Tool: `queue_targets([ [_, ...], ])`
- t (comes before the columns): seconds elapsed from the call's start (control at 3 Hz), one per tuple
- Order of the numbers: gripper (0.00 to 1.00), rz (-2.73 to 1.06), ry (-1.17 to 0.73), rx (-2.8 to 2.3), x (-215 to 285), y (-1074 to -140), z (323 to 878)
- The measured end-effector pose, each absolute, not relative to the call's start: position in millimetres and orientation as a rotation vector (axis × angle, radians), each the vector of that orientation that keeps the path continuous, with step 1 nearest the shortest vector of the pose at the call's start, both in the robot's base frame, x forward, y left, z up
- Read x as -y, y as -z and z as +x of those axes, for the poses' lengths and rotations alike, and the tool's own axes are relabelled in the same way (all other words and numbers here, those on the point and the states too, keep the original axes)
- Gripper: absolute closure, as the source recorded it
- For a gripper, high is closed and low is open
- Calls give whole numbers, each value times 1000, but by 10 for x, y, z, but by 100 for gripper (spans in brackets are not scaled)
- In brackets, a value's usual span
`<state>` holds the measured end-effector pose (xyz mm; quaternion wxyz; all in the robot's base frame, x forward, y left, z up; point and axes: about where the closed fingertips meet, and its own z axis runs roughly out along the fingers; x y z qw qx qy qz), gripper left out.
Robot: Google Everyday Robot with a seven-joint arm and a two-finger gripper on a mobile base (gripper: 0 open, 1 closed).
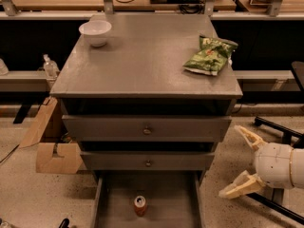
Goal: Pick coke can from bottom drawer and place on counter
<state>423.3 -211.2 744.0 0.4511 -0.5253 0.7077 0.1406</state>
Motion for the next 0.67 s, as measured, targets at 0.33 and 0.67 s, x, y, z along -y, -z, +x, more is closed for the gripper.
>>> queue_targets([
  [0.33,0,-1309,-307,-1667,2138,-7336,4347],
  [0.67,0,-1321,-304,-1657,2127,-7319,4346],
])
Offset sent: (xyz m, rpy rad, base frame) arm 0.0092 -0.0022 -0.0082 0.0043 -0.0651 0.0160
